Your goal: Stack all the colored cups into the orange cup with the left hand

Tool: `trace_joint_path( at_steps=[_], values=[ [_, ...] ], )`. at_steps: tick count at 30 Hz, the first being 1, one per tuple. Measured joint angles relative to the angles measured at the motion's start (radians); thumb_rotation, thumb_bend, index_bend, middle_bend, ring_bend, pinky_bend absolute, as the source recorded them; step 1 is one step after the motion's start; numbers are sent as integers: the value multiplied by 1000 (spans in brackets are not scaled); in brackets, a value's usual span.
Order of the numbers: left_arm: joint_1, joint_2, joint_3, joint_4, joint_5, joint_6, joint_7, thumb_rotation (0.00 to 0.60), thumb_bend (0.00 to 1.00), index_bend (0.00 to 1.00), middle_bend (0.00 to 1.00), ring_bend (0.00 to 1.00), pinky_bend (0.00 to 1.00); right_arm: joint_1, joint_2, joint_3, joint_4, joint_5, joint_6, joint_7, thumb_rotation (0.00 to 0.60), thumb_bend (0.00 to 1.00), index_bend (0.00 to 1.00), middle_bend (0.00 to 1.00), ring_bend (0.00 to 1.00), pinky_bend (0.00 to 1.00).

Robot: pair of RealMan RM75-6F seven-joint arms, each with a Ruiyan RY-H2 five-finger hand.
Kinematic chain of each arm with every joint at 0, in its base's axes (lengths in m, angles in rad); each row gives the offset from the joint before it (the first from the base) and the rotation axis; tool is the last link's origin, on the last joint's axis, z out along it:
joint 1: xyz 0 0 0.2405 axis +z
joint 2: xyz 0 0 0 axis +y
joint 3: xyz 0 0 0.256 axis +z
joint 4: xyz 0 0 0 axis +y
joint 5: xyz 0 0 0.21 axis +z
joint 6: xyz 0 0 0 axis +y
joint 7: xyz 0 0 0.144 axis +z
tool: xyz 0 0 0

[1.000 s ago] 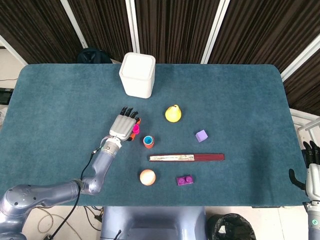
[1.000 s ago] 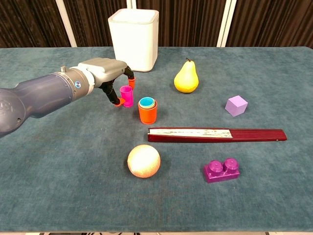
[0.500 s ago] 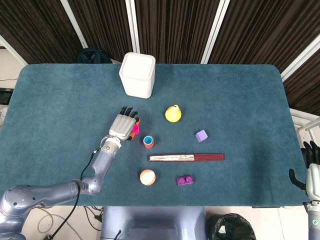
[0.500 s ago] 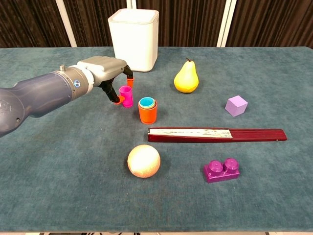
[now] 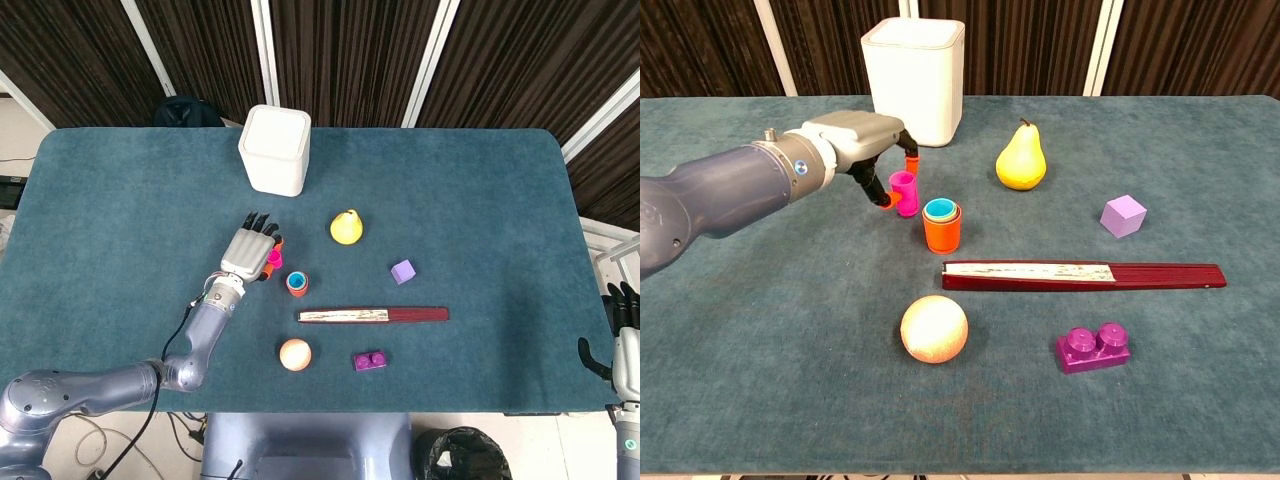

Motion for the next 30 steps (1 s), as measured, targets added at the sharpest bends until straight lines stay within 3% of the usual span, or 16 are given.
trace_joint_path(
  at_steps=[10,18,30],
  values=[
    [-3,96,-35,-241,68,61,2,600,378,453,197,0,0,2,2,-2,-4,0,-9,4,600,430,36,0,64,0],
    [-4,200,-42,-448,64,114,83,600,378,454,198,0,0,-1,8,-2,-12,-5,-2,12,600,430,36,0,63,0],
    [16,232,11,-482,54,147,105,600,378,456,200,0,0,-5,16,-1,-18,-7,4,19,600,430,36,0,64,0]
  ],
)
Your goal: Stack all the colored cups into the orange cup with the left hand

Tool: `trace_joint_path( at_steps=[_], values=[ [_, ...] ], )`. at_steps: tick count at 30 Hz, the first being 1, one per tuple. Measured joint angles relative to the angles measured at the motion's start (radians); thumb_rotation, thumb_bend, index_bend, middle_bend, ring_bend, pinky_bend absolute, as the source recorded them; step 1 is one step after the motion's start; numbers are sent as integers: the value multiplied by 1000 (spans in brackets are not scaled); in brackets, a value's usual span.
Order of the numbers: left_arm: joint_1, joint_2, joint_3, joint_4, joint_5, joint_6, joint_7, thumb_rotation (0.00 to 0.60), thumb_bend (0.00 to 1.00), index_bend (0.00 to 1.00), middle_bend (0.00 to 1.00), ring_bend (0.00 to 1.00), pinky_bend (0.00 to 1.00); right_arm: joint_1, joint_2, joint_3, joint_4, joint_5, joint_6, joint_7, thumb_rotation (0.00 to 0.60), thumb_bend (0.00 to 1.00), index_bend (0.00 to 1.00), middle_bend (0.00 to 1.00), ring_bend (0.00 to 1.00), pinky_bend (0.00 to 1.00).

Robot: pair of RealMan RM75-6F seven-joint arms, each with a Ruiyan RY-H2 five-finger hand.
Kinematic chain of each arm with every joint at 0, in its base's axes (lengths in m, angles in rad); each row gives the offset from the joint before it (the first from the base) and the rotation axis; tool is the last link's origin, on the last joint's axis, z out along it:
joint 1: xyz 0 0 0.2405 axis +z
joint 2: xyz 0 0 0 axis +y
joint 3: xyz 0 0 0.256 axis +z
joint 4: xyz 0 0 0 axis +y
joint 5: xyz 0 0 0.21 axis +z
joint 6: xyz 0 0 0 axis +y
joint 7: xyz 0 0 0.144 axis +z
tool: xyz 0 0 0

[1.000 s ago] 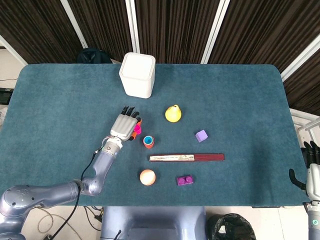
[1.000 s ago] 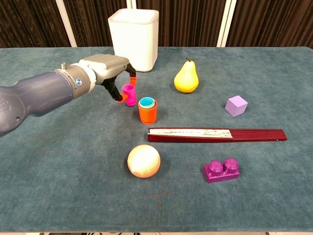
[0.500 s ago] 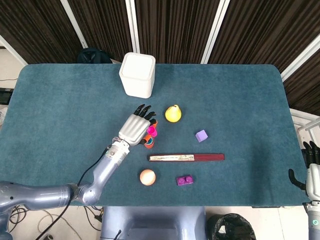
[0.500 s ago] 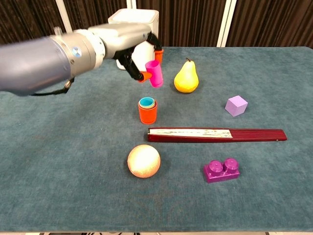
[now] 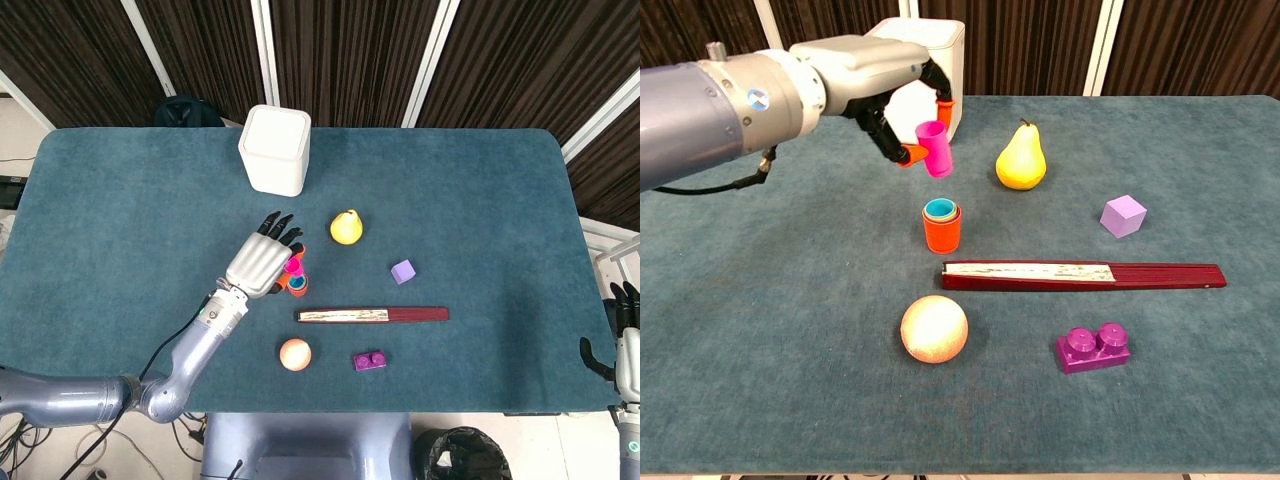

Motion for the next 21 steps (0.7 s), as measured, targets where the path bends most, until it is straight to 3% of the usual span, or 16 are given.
trace_joint_path(
  at_steps=[21],
  values=[
    [15,-72,34,150,51,-80,-156,600,378,455,200,0,0,4,-4,-4,0,1,-10,-4,600,430,36,0,63,0]
  ],
)
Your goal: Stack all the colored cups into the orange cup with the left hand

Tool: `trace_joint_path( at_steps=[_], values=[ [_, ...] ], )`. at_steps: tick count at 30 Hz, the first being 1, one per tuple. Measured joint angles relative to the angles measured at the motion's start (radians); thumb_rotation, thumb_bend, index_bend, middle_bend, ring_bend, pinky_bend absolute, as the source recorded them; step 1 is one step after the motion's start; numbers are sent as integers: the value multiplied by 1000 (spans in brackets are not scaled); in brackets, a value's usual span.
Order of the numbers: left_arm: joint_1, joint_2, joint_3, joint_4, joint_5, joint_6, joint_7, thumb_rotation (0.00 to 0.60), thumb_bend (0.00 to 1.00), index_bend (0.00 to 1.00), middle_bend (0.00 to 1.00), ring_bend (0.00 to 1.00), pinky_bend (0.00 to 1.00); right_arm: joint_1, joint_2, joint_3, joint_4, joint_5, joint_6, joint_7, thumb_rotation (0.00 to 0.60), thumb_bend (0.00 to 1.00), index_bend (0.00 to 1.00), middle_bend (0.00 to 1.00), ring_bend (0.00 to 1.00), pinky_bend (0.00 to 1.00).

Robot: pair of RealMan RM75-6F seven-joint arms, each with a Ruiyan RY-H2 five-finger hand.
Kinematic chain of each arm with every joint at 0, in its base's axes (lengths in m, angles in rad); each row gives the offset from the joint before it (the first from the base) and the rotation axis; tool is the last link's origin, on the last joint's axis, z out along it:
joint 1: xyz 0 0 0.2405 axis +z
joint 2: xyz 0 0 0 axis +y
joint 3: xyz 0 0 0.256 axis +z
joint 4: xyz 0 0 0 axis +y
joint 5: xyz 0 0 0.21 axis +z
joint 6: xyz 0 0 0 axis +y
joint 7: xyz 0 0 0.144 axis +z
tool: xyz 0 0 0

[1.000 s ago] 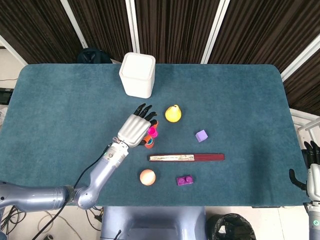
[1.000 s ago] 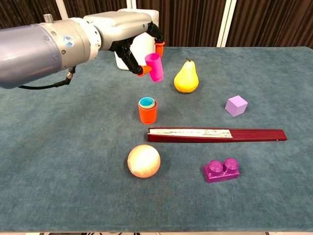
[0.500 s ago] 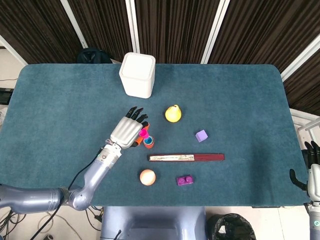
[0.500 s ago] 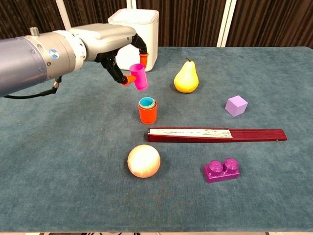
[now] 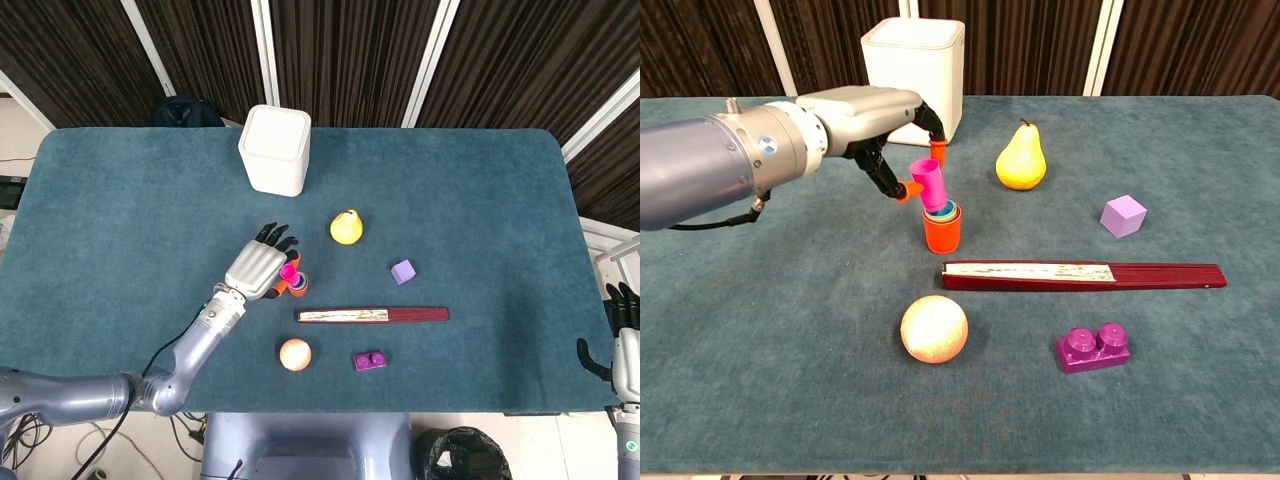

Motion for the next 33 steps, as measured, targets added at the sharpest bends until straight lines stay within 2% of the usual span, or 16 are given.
trace_joint_path(
  at_steps=[16,18,23,25,33],
  values=[
    [-9,-40,8,42,-1,-3,24,600,378,439,197,0,0,-2,4,0,-5,2,1,5,600,430,36,0,63,0],
    [-9,-44,7,46,-2,-4,24,600,376,386,191,0,0,-2,4,1,-5,3,0,6,600,430,36,0,63,0],
    [-10,-49,14,54,-4,-5,37,600,372,144,140,0,0,-3,5,1,-6,3,3,4,600,430,36,0,63,0],
    [-10,-51,17,55,-8,-5,46,600,371,90,132,0,0,-3,5,1,-6,5,3,2,600,430,36,0,64,0],
    [-5,-25,14,10,-2,12,58,600,369,61,130,0,0,-3,6,-1,-10,5,2,1,600,430,36,0,63,0]
  ],
)
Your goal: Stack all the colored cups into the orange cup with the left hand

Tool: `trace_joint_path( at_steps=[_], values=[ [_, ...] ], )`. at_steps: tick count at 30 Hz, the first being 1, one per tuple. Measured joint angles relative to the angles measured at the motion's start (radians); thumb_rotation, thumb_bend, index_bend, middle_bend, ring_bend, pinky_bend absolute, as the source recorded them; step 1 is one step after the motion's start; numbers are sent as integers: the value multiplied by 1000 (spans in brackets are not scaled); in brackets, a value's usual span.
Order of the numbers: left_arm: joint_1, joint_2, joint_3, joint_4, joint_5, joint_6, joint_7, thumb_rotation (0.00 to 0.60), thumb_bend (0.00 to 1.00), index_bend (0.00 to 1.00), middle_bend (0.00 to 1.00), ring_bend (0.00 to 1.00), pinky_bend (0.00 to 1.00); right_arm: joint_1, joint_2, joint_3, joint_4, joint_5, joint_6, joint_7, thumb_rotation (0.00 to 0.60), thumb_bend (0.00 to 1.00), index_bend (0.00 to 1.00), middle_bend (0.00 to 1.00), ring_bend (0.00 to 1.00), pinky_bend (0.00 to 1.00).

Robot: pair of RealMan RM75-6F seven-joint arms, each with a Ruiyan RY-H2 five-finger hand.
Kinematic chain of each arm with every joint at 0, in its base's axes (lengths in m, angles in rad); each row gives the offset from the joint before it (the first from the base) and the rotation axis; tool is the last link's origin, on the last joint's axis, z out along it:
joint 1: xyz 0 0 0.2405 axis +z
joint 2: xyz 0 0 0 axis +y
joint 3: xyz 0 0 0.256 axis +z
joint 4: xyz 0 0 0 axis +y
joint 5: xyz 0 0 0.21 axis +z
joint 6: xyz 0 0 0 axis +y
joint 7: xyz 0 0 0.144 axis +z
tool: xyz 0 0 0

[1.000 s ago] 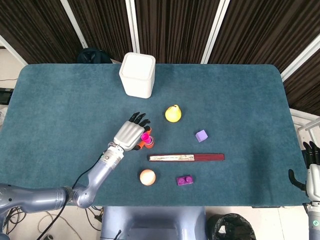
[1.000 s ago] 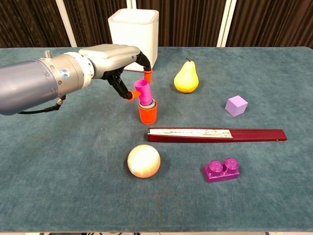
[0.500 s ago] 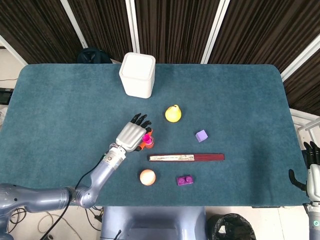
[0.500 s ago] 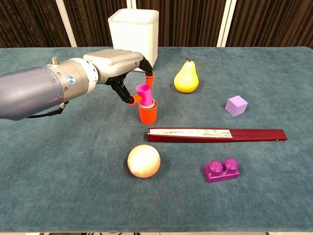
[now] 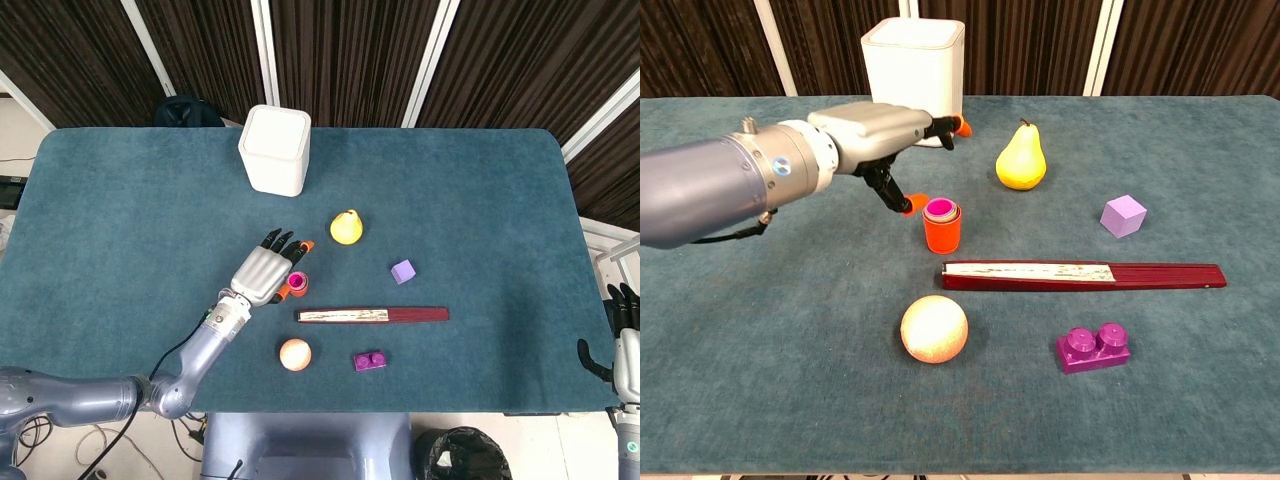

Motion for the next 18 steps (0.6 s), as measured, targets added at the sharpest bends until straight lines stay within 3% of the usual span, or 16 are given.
trace_joint_path(
  at_steps=[8,14,18],
  values=[
    [61,106,1,-121,79,112,-26,600,370,63,128,0,0,-6,10,-3,-11,-14,11,7,600,431,36,0,63,0],
    [202,267,34,-225,151,260,-129,600,327,69,107,0,0,-11,30,-15,-18,-51,19,15,600,430,36,0,60,0],
    [317,387,83,-265,195,314,-239,600,285,68,100,0,0,-12,44,-27,-14,-97,26,30,600,430,36,0,58,0]
  ],
)
